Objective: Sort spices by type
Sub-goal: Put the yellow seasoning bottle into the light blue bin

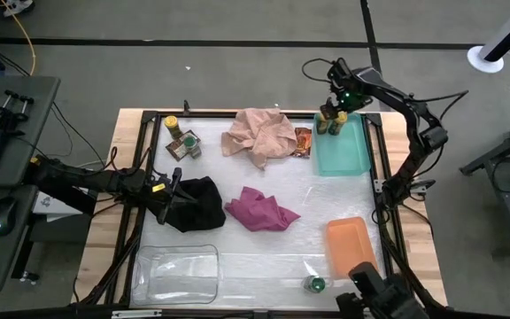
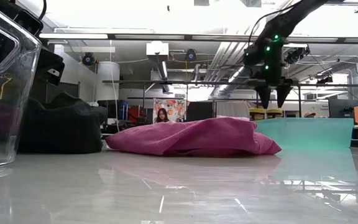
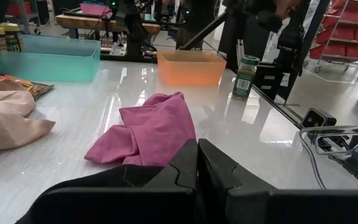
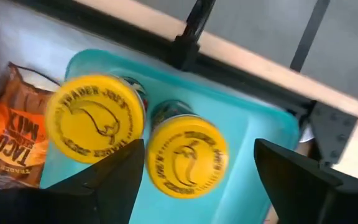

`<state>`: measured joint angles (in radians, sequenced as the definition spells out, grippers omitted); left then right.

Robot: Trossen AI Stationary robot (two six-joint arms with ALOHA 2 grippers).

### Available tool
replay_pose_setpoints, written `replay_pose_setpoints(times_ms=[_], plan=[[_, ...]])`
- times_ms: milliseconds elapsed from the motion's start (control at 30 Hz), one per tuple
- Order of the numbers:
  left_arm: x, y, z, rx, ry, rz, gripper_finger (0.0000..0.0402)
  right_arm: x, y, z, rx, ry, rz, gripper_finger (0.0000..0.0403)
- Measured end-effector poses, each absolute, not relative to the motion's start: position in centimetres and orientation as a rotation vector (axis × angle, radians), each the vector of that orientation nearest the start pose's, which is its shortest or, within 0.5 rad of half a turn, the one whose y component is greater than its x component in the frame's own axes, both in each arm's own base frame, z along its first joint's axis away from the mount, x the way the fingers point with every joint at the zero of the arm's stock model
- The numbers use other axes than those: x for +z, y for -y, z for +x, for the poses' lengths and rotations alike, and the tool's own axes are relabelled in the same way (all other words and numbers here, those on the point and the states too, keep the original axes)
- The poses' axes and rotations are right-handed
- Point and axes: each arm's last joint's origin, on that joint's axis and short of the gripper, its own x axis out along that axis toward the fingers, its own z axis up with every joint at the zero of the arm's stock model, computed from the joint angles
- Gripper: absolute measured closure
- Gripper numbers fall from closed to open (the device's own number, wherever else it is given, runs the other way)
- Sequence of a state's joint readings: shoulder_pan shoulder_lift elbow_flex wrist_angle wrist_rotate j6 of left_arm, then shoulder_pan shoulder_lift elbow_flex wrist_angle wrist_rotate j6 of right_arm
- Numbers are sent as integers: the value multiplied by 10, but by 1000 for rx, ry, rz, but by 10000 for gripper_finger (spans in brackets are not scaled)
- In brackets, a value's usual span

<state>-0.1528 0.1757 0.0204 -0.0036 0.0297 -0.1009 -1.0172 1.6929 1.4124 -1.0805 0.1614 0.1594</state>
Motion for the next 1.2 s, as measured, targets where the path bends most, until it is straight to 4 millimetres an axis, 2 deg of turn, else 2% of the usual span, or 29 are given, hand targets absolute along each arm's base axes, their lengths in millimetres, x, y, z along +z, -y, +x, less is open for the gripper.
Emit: replay_pose_setpoints(times_ms=[200,333,467,567,667,800,900,967,1000,1033,1100,1133,1200], plan=[[156,17,105,-174,-168,-91,402,287,275,149,-1114,-1097,719,117],[156,17,105,-174,-168,-91,401,303,270,154,-982,-880,829,117],[156,17,105,-174,-167,-90,401,321,265,181,-716,-615,890,117],[160,16,106,-116,-122,-77,401,335,255,211,-532,-478,854,117],[170,15,107,-89,-17,-143,402,345,239,240,-404,-400,774,129],[196,14,104,-114,246,-290,402,350,212,269,-290,-390,685,185],[219,12,94,-169,501,-401,401,347,195,280,-293,-445,667,275],[230,11,87,-184,637,-423,402,343,189,281,-311,-482,673,352],[236,9,83,-163,714,-422,402,342,188,282,-315,-494,676,377],[240,7,78,-113,789,-427,401,341,187,281,-318,-506,681,386],[247,1,73,49,868,-505,402,340,186,281,-326,-521,709,375],[249,-1,76,152,832,-553,402,339,186,280,-329,-526,719,367],[257,-4,89,318,646,-560,401,339,186,280,-339,-532,725,355]])
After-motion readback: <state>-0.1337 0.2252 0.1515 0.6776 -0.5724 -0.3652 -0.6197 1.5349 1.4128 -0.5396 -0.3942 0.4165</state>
